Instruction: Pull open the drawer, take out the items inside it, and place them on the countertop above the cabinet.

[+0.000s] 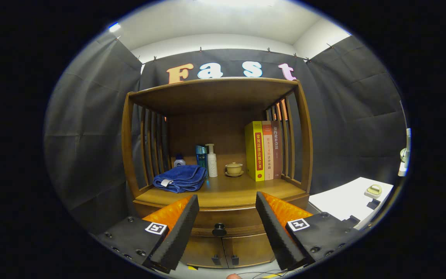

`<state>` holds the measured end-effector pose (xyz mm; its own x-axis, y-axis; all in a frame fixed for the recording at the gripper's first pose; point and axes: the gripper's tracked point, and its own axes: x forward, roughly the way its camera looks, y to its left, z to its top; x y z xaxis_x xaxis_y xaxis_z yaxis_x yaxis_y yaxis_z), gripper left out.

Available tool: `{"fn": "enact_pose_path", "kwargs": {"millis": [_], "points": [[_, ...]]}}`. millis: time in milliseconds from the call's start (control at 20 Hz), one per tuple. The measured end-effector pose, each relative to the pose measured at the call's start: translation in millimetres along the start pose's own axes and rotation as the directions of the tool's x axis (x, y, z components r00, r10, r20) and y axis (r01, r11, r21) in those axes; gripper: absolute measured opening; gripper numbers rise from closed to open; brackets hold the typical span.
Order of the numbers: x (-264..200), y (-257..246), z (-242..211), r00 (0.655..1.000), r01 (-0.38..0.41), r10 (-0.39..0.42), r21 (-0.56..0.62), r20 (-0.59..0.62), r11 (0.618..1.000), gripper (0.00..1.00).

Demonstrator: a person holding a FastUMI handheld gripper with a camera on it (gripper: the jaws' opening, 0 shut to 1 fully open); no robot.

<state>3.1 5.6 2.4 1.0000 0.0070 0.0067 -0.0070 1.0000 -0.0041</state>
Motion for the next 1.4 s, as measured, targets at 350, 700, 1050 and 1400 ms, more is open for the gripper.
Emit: {"fn": "enact_pose_path", "kwargs": {"millis": [350,700,1050,1400], "points": [[8,-4,-20,0.999,0.001,-0.001,-0.002,-0.039,1.0,0.97],[38,-9,-83,0.989,0.007,-0.01,-0.019,-0.15,1.0,0.97],[78,-2,-150,0.966,-0.003,-0.004,-0.026,-0.258,1.0,0.98],[107,5,-184,0.951,-0.007,0.001,-0.018,-0.308,1.0,0.98]]}}
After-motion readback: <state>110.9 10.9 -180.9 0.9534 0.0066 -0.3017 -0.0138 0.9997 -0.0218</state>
